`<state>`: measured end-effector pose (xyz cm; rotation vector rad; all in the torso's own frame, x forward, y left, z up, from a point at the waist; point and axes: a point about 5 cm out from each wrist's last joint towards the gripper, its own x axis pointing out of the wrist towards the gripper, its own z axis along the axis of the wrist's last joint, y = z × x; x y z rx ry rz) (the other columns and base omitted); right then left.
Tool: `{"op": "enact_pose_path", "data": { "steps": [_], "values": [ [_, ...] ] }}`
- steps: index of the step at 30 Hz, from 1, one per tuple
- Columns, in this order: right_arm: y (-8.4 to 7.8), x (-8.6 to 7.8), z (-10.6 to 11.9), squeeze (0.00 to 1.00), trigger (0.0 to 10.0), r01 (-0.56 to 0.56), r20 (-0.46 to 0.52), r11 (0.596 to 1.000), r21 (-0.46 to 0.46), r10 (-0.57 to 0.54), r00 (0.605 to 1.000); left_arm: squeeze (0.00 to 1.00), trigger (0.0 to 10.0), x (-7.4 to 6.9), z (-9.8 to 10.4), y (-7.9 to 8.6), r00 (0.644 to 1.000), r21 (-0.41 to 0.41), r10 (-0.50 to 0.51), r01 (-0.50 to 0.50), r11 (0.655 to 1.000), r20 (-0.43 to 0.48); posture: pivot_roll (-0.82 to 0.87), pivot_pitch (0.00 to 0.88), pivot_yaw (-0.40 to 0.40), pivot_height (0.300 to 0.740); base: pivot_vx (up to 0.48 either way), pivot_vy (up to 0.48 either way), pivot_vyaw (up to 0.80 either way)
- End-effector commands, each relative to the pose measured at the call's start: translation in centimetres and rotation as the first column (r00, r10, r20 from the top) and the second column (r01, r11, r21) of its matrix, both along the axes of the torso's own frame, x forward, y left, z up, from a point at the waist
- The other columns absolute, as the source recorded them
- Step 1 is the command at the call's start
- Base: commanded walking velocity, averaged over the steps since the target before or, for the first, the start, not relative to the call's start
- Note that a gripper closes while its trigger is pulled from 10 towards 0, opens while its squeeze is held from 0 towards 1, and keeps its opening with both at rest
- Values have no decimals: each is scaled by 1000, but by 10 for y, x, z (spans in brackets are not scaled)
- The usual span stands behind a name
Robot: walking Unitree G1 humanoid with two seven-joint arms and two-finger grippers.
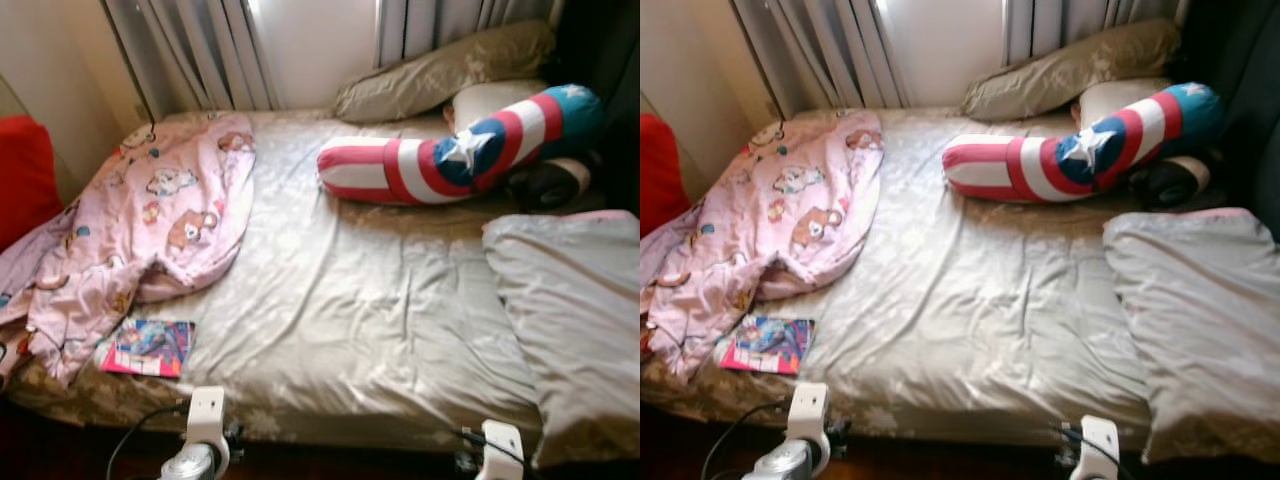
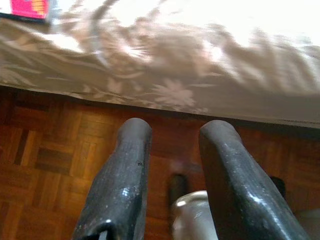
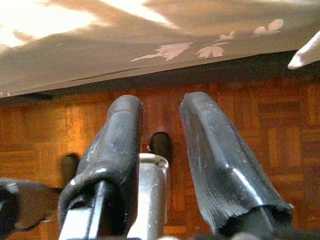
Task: Clean up the room
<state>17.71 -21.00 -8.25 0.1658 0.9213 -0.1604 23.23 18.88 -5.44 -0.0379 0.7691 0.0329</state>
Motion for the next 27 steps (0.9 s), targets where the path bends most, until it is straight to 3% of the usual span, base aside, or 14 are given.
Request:
{"op": "enact_pose_path", "data": {
  "steps": [1, 13, 27],
  "values": [
    [11, -4, -4, 0, 10000, -9, -23, 1000, 20, 10, 1000, 0, 10000, -13, -7, 11, 998, 33, 22, -21, 999, -50, 7, 74, 57, 740, 0, 480, 0],
    [16, -9, -7, 0, 10000, -55, -47, 998, 21, 56, 997, 0, 10000, -27, -16, 10, 994, 39, 32, -28, 999, -105, 2, 93, 53, 740, 0, 480, 0],
    [-7, -28, -11, 0, 10000, -101, -117, 995, -16, 98, 988, 0, 10000, -43, -23, 19, 985, 46, 74, -68, 997, -153, 2, 115, 45, 740, 0, 480, 0]
  ]
}}
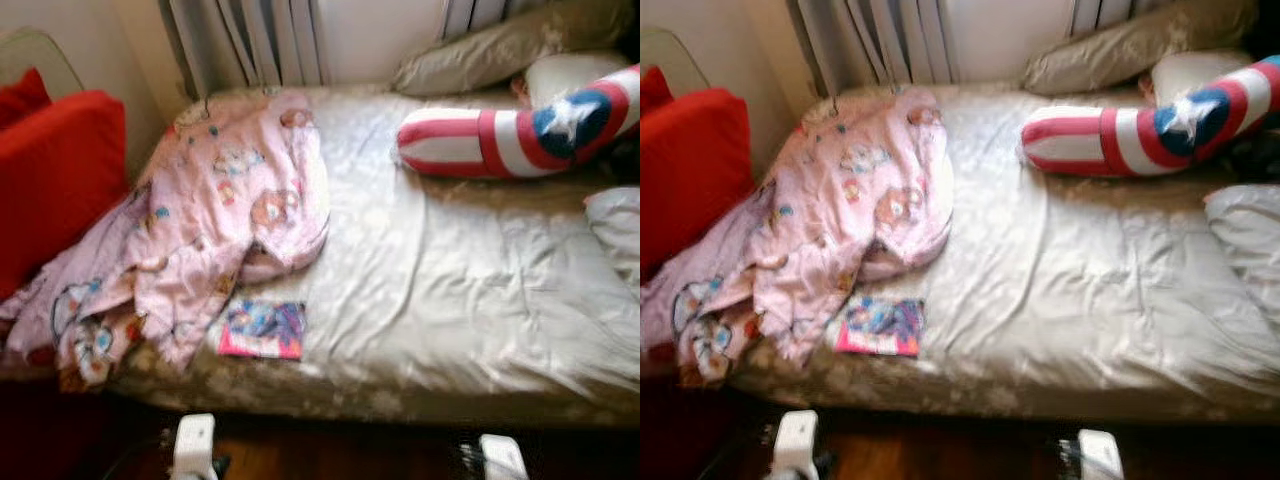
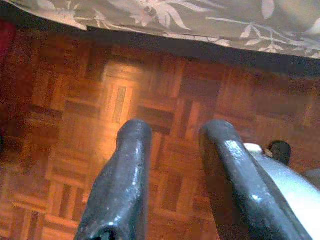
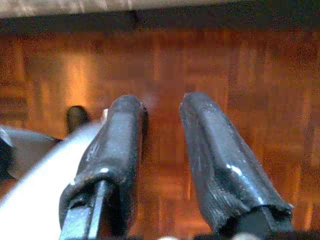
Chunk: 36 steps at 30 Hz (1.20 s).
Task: Clean up the room
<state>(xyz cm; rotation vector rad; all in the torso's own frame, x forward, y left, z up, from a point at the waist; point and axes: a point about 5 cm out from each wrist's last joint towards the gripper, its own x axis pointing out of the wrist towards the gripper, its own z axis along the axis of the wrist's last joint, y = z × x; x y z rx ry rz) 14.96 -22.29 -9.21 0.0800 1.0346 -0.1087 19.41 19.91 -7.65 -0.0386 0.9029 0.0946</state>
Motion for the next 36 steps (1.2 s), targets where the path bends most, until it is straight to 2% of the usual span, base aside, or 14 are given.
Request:
{"op": "enact_pose_path", "data": {
  "steps": [1, 8, 22, 36],
  "values": [
    [6, -1, -2, 0, 10000, -12, -6, 1000, 19, 12, 1000, 0, 10000, -5, -1, 9, 1000, 22, 17, -16, 1000, -21, 3, 115, 45, 740, 0, 480, 0],
    [9, 0, -2, 0, 10000, -29, -4, 999, 26, 29, 1000, 0, 10000, -10, -3, 10, 999, 22, 25, -24, 999, -35, 3, 121, 44, 740, 0, 480, 0],
    [10, 0, -2, 0, 10000, -38, -2, 999, 30, 38, 999, 0, 10000, -9, -3, 11, 999, 23, 30, -29, 999, -33, 16, 121, 42, 740, 0, 480, 0],
    [11, 0, -2, 0, 10000, -52, -4, 998, 33, 52, 999, 0, 10000, -7, -2, 10, 999, 59, -27, 28, 998, -24, 15, 110, 45, 740, 0, -33, 0]
  ]
}}
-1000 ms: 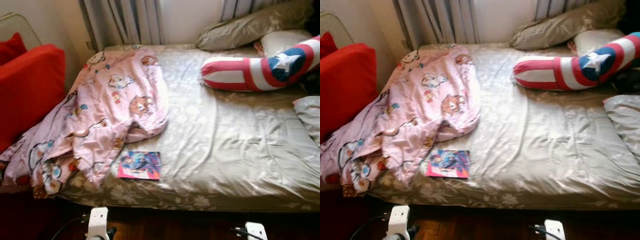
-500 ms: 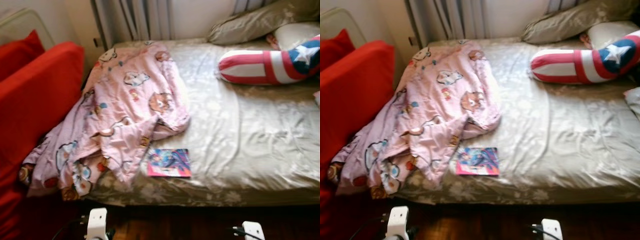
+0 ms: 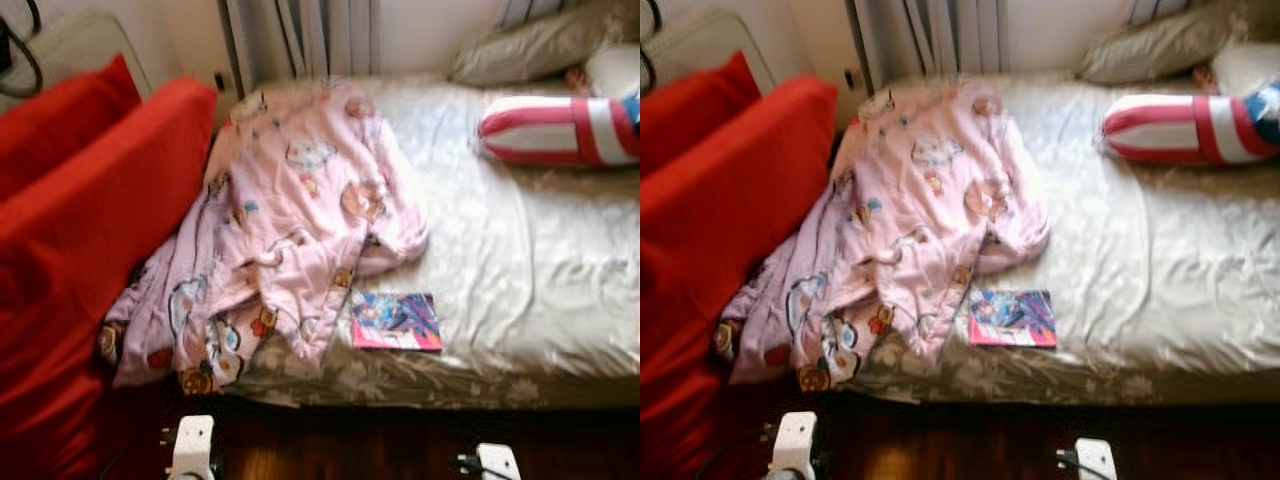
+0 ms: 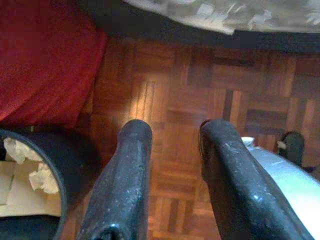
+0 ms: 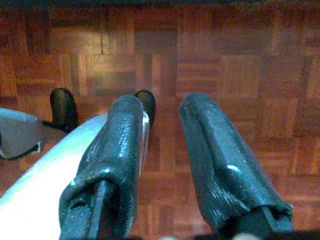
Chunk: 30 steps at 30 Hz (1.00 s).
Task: Clean up the room
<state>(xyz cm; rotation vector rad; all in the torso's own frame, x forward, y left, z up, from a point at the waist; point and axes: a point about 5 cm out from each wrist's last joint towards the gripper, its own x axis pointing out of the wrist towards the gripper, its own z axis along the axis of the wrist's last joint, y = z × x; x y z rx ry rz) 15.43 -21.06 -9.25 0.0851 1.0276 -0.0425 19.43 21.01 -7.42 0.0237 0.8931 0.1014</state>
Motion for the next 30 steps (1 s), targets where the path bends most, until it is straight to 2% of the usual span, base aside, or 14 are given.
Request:
{"op": "enact_pose_path", "data": {
  "steps": [1, 17, 23, 26, 30],
  "values": [
    [-1, -5, -2, 0, 10000, -1, -16, 1000, -3, 1, 1000, 0, 10000, -7, -4, -2, 1000, -1, -4, 4, 1000, -30, 15, 110, 45, 740, 0, 0, 0],
    [1, -5, -2, 0, 10000, -7, -15, 1000, -2, 7, 1000, 0, 10000, 1, -1, -6, 1000, -34, 9, -8, 999, 7, 14, 106, 48, 740, 0, -16, 0],
    [1, -5, -2, 0, 10000, -4, -13, 1000, -3, 4, 1000, 0, 10000, 1, -1, -8, 1000, -62, 15, -14, 998, 4, 14, 110, 46, 740, 0, 0, 0],
    [1, -5, -2, 0, 10000, 3, -10, 1000, -3, -3, 1000, 0, 10000, 0, -2, -10, 1000, -51, -27, 27, 998, -2, 16, 114, 47, 740, 0, 0, 0],
    [2, -4, -2, 0, 10000, -2, -6, 1000, -3, 2, 1000, 0, 10000, -1, -3, -11, 1000, -58, -18, 18, 998, -6, 16, 117, 44, 740, 121, 0, 0]
  ]
}}
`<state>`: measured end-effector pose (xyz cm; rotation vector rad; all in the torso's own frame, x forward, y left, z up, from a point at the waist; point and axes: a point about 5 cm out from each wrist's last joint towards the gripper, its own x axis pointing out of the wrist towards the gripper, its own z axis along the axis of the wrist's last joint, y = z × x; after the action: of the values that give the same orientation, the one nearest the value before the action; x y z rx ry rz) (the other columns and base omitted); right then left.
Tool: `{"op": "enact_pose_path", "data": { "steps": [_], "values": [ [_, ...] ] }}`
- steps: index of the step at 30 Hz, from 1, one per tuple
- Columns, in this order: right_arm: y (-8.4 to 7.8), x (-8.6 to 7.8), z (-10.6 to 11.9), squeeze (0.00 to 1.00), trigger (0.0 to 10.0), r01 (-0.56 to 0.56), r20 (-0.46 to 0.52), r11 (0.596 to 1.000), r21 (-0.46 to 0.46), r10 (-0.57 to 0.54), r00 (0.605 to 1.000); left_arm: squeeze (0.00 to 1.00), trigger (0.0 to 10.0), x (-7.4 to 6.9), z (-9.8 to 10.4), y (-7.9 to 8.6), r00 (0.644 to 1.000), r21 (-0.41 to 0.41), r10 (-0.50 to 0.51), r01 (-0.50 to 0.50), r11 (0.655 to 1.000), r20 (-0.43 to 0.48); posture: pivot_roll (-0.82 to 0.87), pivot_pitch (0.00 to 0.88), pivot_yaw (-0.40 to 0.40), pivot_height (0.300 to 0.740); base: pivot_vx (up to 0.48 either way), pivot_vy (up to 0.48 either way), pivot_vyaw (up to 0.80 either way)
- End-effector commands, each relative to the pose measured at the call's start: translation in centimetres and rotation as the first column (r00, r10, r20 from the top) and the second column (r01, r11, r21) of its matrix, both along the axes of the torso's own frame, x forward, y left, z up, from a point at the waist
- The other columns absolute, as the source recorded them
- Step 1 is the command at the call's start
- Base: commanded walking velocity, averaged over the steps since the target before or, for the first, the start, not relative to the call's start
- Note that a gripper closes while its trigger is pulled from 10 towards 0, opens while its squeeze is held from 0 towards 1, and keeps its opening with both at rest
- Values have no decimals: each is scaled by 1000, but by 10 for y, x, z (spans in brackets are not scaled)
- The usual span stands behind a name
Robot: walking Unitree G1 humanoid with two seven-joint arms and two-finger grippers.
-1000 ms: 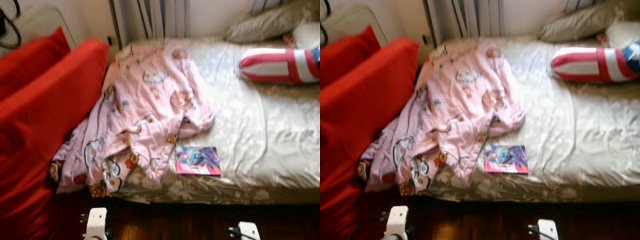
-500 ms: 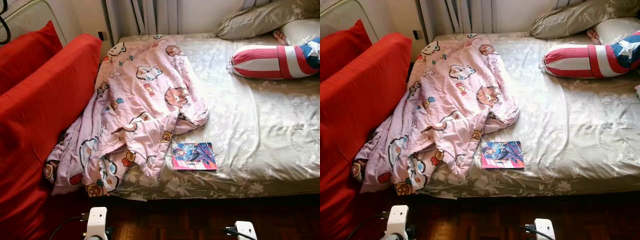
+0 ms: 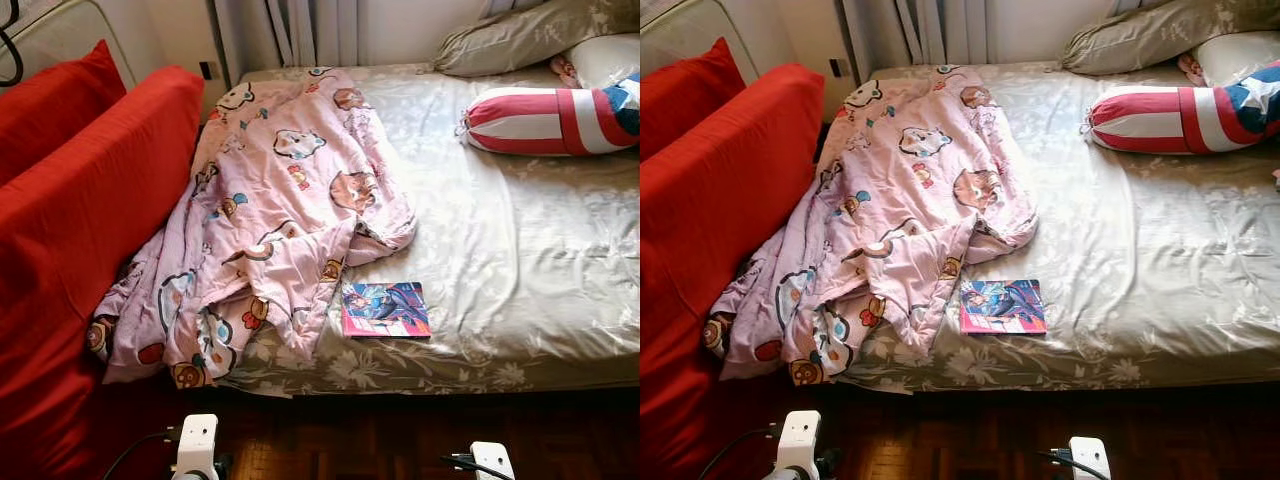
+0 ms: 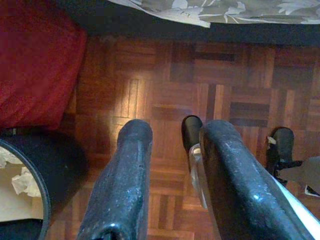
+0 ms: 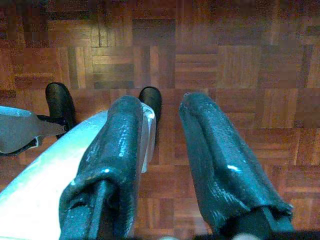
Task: Clean up the room
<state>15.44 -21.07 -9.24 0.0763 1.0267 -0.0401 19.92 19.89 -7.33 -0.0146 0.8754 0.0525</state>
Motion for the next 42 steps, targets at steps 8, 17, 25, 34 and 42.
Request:
{"op": "enact_pose_path", "data": {
  "steps": [8, 17, 25, 34, 42],
  "values": [
    [2, -3, -2, 0, 10000, -11, -7, 1000, 2, 11, 1000, 0, 10000, -9, -5, 2, 999, 0, 15, -15, 1000, -31, 13, 119, 43, 740, 253, 0, 0],
    [3, -2, -1, 0, 10000, -25, 5, 1000, 13, 25, 1000, 0, 10000, -11, -5, 2, 999, -5, 12, -12, 1000, -36, 17, 123, 41, 740, 285, 0, 138],
    [4, -3, -1, 0, 10000, 5, 11, 1000, 29, -5, 1000, 0, 10000, -12, -6, 3, 999, -1, 13, -13, 1000, -40, 16, 122, 42, 740, 292, 0, 52],
    [5, -3, -2, 0, 10000, 3, 12, 1000, 31, -4, 1000, 0, 10000, -10, -5, 1, 999, -9, 9, -10, 1000, -34, 16, 116, 46, 740, 222, 0, 0],
    [5, -3, -1, 0, 10000, 10, 18, 1000, 30, -10, 1000, 0, 10000, -8, -5, -3, 999, -18, -8, 8, 1000, -31, 11, 104, 48, 740, 0, 0, 0]
  ]
}}
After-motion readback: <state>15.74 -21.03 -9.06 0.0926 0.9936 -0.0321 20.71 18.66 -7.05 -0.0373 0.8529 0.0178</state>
